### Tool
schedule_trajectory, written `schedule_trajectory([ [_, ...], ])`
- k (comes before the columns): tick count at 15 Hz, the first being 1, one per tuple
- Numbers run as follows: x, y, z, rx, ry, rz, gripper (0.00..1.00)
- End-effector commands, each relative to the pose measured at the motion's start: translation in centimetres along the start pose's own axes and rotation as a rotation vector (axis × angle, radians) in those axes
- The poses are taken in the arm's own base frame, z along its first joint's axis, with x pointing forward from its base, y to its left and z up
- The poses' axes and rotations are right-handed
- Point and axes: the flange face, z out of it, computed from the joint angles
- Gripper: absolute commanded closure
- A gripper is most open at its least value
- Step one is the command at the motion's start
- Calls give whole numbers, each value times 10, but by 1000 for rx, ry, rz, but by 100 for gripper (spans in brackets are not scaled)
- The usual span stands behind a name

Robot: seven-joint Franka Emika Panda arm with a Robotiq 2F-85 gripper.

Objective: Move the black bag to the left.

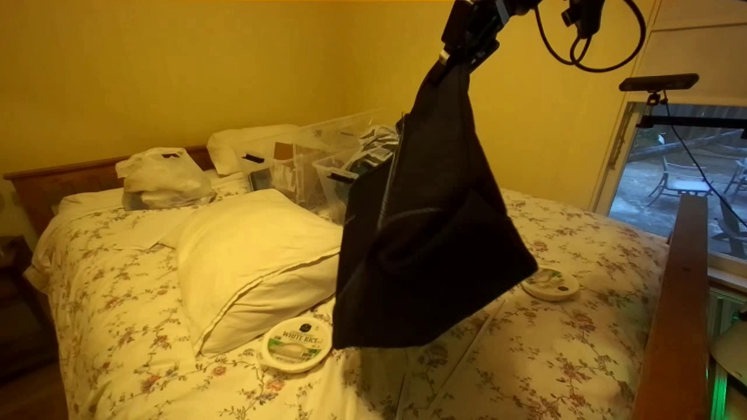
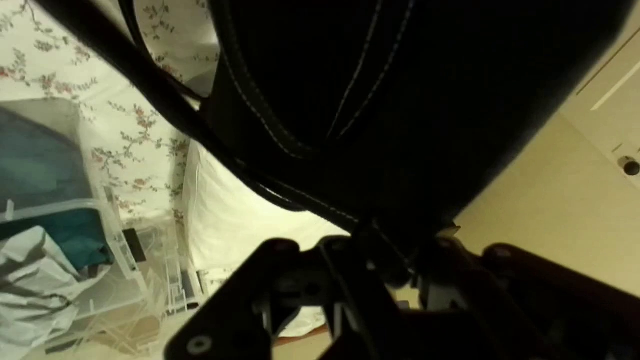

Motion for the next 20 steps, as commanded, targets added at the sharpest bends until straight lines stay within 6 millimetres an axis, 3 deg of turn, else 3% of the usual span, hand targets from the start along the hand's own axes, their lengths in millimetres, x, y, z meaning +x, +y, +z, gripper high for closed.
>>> schedule_trajectory([
  [1,34,-21,-30,-11,86,-172,97],
  [5,65,-42,-31,19,97,-377,97],
  [9,96,-58,-8,53,96,-577,97],
  [12,115,-77,-9,124,151,-670,97],
  [16,116,-104,-18,228,217,-771,97],
  [17,104,-88,0,167,146,-719,87],
  [20,103,-100,-6,200,162,-763,87],
])
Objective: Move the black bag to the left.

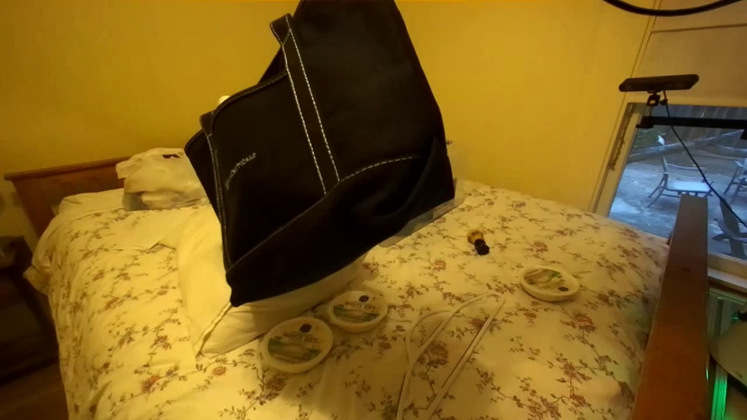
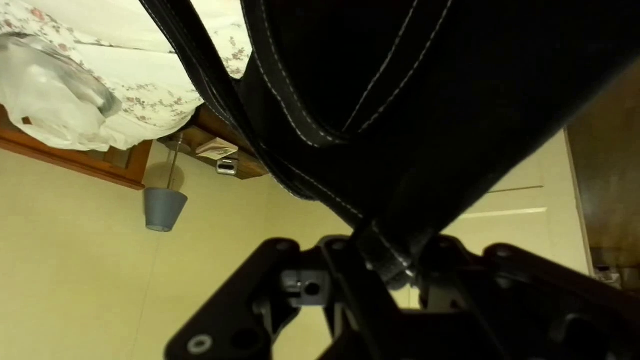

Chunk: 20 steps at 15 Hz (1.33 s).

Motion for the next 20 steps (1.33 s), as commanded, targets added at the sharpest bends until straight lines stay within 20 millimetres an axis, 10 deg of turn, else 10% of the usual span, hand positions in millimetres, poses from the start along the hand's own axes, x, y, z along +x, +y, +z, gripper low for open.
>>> schedule_trajectory([
  [1,1,0,0,0,0,-2,87],
  [16,-29,-109,130,113,37,-297,97],
  [20,-43,-98,143,111,-44,-271,87],
])
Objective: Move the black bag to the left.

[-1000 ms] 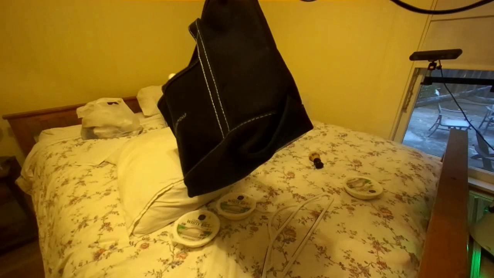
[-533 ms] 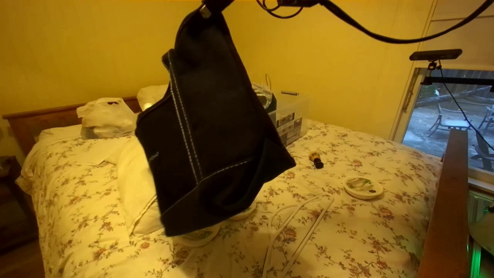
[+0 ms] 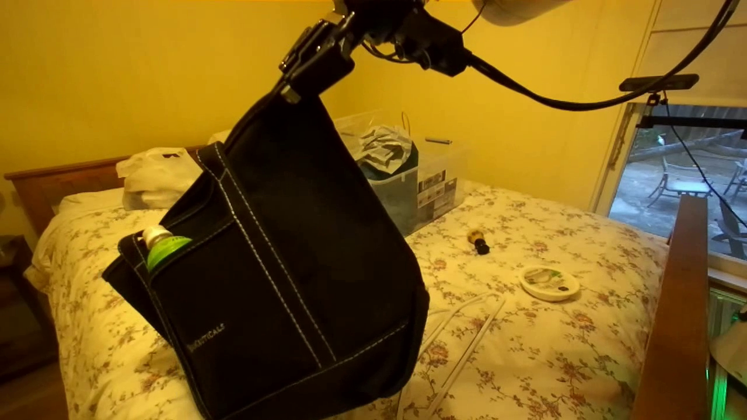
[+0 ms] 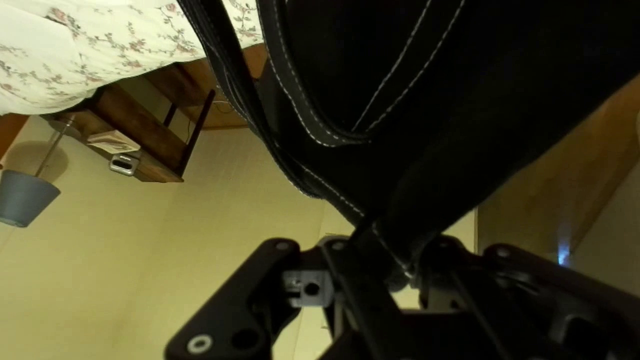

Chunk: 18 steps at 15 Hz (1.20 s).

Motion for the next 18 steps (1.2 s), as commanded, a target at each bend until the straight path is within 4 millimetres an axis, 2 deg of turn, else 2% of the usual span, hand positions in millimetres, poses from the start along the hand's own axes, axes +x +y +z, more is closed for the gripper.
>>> schedule_trajectory([
  [1,0,4,0,-5,-2,4,87],
  [3,-1,7,-2,-11,-1,7,87],
  [4,-1,7,-2,-11,-1,7,97],
  [5,-2,5,1,-15,-2,-8,97],
  [7,-5,-11,9,-28,1,-104,97],
  [9,-10,-39,18,-26,-5,-202,97],
  [13,-21,-106,26,35,13,-251,97],
  [16,-44,-160,33,130,-29,-207,97],
  [18,-65,-188,37,189,-108,-124,97],
])
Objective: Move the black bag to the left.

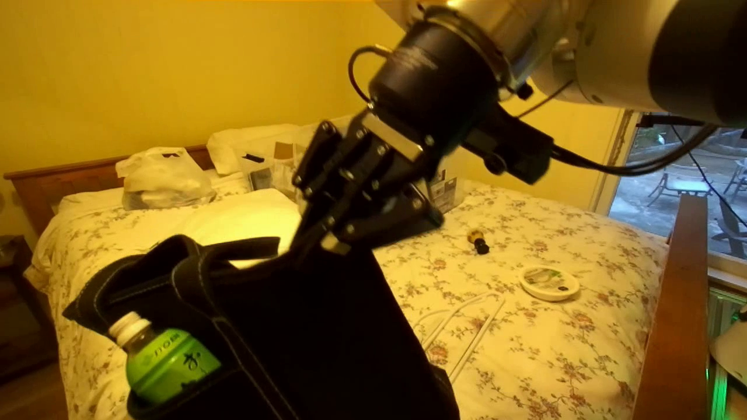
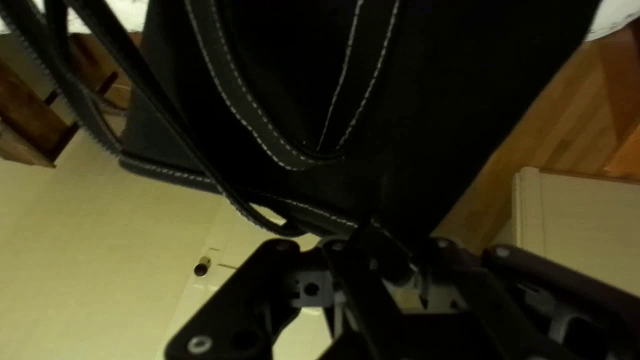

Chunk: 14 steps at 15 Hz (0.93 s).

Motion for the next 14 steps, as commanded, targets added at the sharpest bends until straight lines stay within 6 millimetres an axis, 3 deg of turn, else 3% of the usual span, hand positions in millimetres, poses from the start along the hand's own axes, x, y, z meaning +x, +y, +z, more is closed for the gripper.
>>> schedule_trajectory([
  [1,-35,-44,2,66,-114,142,62],
  [3,-51,-48,3,74,-178,228,54],
  [7,-74,-21,-24,27,-284,406,27],
  [10,-84,11,-67,0,-361,545,5],
  [14,-105,45,-125,-2,-543,680,0],
])
